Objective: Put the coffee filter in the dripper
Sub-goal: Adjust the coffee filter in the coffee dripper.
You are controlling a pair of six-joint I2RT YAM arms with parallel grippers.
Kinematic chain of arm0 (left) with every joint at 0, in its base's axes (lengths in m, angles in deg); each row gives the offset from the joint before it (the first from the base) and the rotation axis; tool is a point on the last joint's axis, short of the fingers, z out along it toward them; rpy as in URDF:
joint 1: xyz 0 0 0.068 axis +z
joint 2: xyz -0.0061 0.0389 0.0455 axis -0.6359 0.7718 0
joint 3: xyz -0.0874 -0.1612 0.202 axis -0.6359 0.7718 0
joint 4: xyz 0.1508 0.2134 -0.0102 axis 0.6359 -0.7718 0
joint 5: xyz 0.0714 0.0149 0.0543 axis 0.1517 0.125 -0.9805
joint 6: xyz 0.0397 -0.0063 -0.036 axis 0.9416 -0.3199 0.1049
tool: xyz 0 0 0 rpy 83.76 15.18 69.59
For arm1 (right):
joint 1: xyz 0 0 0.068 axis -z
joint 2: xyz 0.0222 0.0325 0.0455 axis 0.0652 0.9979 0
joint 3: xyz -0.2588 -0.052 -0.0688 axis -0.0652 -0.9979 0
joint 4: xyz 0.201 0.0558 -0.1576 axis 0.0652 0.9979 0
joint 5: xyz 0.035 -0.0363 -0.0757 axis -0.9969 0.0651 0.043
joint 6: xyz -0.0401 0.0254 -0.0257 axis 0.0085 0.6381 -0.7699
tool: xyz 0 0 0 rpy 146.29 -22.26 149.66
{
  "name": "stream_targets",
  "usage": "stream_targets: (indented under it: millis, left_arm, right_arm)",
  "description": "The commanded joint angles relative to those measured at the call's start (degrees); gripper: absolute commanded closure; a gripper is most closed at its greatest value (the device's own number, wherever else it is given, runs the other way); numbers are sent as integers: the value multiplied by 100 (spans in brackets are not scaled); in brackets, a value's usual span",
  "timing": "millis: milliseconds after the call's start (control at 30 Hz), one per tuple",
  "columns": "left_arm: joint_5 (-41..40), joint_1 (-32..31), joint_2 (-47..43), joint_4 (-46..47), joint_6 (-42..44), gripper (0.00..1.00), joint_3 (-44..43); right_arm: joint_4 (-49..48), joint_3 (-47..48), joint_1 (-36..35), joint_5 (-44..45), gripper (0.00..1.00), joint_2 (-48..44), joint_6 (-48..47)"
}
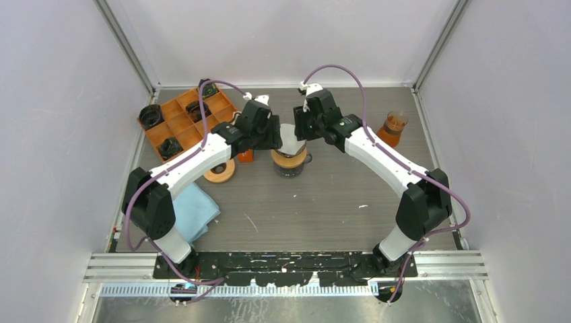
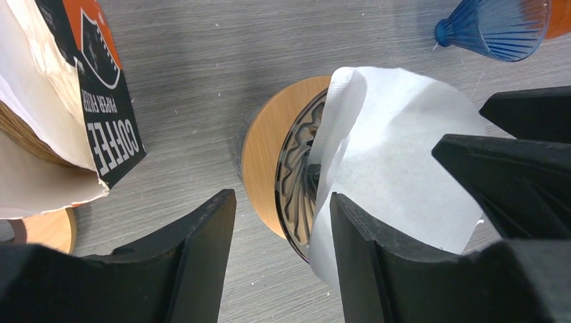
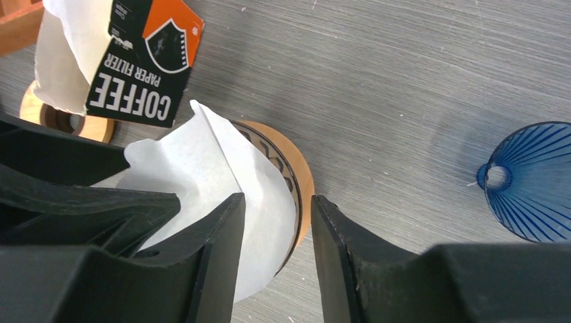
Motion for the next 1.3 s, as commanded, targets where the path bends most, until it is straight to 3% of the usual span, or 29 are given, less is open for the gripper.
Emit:
stream_targets:
  millis: [0,400,1267]
  left_arm:
    - [-22,35,3,25,180,43,-378]
    - [6,54,390,-164,245,41,-613]
    - [142,83,510,-257,161,41,-432]
  right_arm:
    - [41,267,17,148,51,-59,-229]
    - [87,295,17,60,48,463,-321]
    - [94,-61,25,109,46,608,-345]
